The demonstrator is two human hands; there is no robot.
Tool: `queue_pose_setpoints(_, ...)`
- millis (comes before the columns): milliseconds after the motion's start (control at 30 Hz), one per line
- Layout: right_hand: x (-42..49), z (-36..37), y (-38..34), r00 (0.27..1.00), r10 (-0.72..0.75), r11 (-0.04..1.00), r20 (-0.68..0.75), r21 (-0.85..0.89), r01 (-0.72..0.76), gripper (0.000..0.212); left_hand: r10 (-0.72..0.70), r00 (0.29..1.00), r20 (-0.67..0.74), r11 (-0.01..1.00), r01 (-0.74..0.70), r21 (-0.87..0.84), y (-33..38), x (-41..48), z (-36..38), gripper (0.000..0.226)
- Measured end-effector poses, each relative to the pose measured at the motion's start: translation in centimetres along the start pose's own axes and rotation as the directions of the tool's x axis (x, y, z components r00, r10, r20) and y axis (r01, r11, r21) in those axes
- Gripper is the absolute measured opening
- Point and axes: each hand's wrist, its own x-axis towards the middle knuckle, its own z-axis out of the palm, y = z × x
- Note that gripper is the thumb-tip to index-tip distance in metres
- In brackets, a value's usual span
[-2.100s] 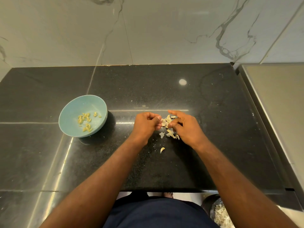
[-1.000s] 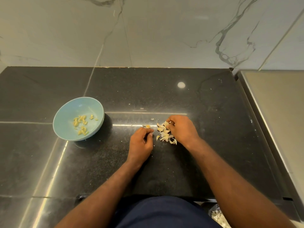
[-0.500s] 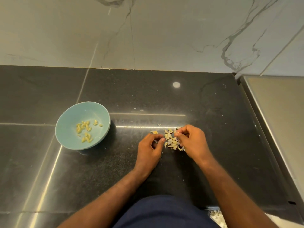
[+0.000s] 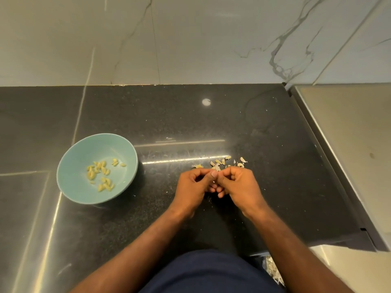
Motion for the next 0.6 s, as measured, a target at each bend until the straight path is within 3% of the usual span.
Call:
queue_pose_setpoints(133,-0.4,0.1,0.0,0.996,0.060,0.991,0.068,0.119,-0.068,0.011,-0.125,0.992,0.003,0.979,0.124,-0.164,0.1,-0.1,-0.7,0.016)
queue_pose_setpoints(233,-0.3,-0.4,-0.1,0.998,0.067,0.986,0.007,0.151,-0.067,0.011,-0.125,0.992,-0.014,0.981,0.122,-0.154,0.1,0.0,-0.6,0.015)
queue_pose_setpoints(333,0.5,-1.4,-0.1,0.992,-0.061,0.980,-0.114,-0.194,0.038,0.018,-0.070,0.994,-0.084,0.997,0.066,-0.042,-0.4,0.3,-0.6,0.012)
queue_pose_setpoints(433,1.9,-2.1,-0.7,0.972,-0.207,0.841,-0.110,-0.529,0.118,0.016,0.022,0.990,-0.139,0.991,-0.003,0.132,-0.8,0.4,-0.9,0.010)
queue_pose_setpoints(500,3.2,-2.1,-1.3,0.961,-0.264,0.744,-0.080,-0.651,0.150,0.015,0.082,0.984,-0.160,0.975,-0.046,0.219,-1.0,0.2,-0.9,0.008)
queue_pose_setpoints(600,5.3,-1.3,-1.9,0.981,-0.192,0.627,0.004,-0.769,0.126,0.024,0.106,0.983,-0.153,0.965,-0.064,0.255,-1.3,0.0,-1.0,0.004)
